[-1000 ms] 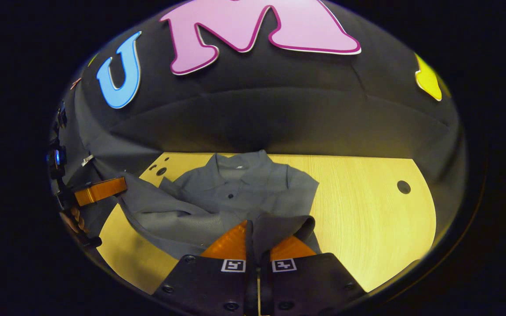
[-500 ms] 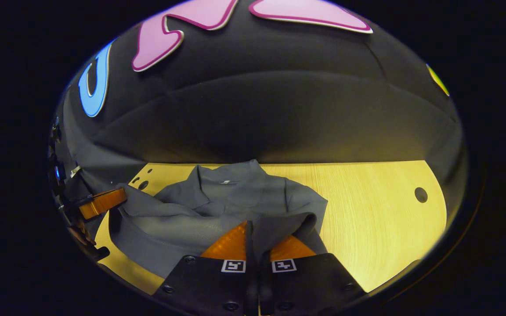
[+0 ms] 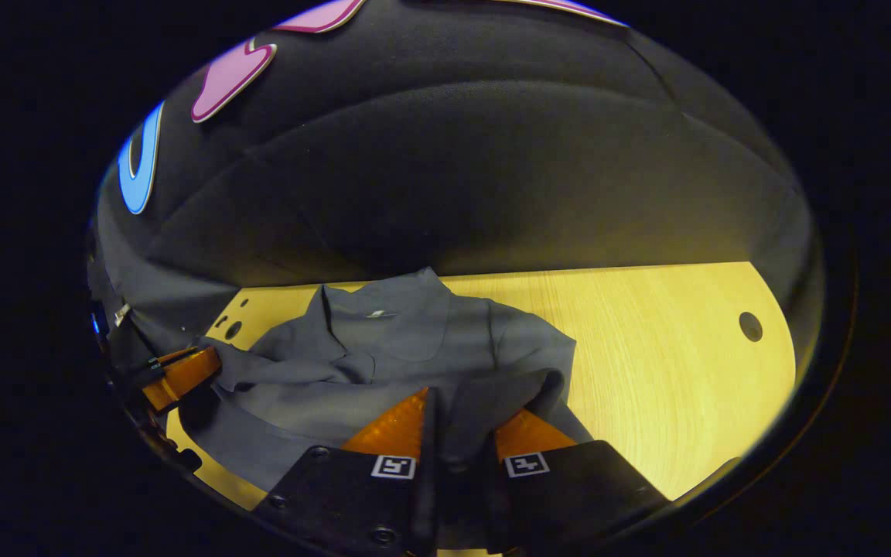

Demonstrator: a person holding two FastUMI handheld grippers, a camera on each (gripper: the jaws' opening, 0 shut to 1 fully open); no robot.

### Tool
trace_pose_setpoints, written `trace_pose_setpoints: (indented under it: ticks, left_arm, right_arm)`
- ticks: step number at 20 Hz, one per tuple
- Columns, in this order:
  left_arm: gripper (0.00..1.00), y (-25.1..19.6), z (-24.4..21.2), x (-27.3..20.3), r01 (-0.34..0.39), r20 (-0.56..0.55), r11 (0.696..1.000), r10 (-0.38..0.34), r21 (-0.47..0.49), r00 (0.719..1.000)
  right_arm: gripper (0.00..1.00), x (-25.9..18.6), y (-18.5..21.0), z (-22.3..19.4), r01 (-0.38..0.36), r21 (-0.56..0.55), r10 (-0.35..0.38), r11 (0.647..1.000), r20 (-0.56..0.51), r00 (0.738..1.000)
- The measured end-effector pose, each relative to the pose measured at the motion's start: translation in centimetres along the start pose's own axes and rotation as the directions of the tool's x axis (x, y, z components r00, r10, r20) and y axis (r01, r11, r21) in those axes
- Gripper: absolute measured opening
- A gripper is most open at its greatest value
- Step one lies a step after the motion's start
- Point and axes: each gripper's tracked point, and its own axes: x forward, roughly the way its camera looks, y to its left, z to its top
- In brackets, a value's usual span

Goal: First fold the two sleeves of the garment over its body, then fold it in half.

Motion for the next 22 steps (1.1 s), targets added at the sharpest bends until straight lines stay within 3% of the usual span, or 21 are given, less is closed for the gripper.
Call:
trace_pose_setpoints:
  ticks: [1, 2, 3, 4, 6, 7, 8, 9, 14, 18, 22]
  left_arm:
    - [0.25, -0.2, 0.0, -0.3, -0.001, 0.002, 1.000, 0.001, -0.009, 1.000]
    - [0.39, -0.2, -0.1, -0.7, -0.004, 0.002, 1.000, 0.004, -0.023, 1.000]
    - [0.42, -0.1, 0.0, -1.3, -0.007, 0.004, 0.999, 0.007, -0.035, 1.000]
    - [0.53, 0.4, 0.2, -1.9, -0.018, 0.012, 0.999, 0.019, -0.040, 1.000]
    - [0.59, 1.2, 0.6, -3.5, -0.035, 0.031, 0.998, 0.037, -0.043, 0.999]
    - [0.69, 1.3, 0.7, -4.5, -0.035, 0.029, 0.998, 0.037, -0.050, 0.999]
    - [0.80, 1.8, 0.8, -5.5, -0.044, 0.030, 0.997, 0.046, -0.057, 0.999]
    - [0.89, 2.1, 0.9, -6.8, -0.053, 0.035, 0.996, 0.056, -0.066, 0.998]
    - [0.95, 2.9, 2.4, -13.9, -0.081, 0.112, 0.994, 0.088, -0.068, 0.990]
    - [0.96, 3.4, 2.3, -20.3, -0.090, 0.157, 0.994, 0.099, -0.066, 0.983]
    - [0.95, 2.9, 0.6, -26.5, -0.035, 0.186, 0.993, 0.056, -0.114, 0.981]
  right_arm:
    - [0.29, -0.3, 0.0, 0.2, 0.010, -0.015, -0.010, 1.000, 0.007, 1.000]
    - [0.47, -0.8, 0.3, 0.5, 0.010, -0.027, -0.009, 1.000, 0.013, 1.000]
    - [0.44, -1.1, 0.3, 0.7, 0.017, -0.035, -0.017, 0.999, 0.019, 1.000]
    - [0.65, -1.9, 0.2, 0.9, 0.028, -0.040, -0.026, 0.999, 0.029, 0.999]
    - [0.73, -3.4, 0.3, 1.1, 0.045, -0.030, -0.044, 0.999, 0.042, 0.998]
    - [0.75, -4.5, 0.2, 1.1, 0.057, -0.026, -0.055, 0.998, 0.047, 0.997]
    - [0.98, -5.0, 0.2, 0.8, 0.064, -0.021, -0.063, 0.998, 0.052, 0.997]
    - [0.99, -6.0, 0.2, 0.6, 0.075, -0.017, -0.074, 0.997, 0.057, 0.996]
    - [0.99, -12.0, 0.0, -1.0, 0.153, -0.041, -0.149, 0.987, 0.098, 0.984]
    - [0.99, -17.6, 1.1, -2.6, 0.158, -0.029, -0.153, 0.987, 0.135, 0.979]
    - [0.99, -22.9, 2.0, -5.4, 0.162, 0.005, -0.161, 0.987, 0.144, 0.976]
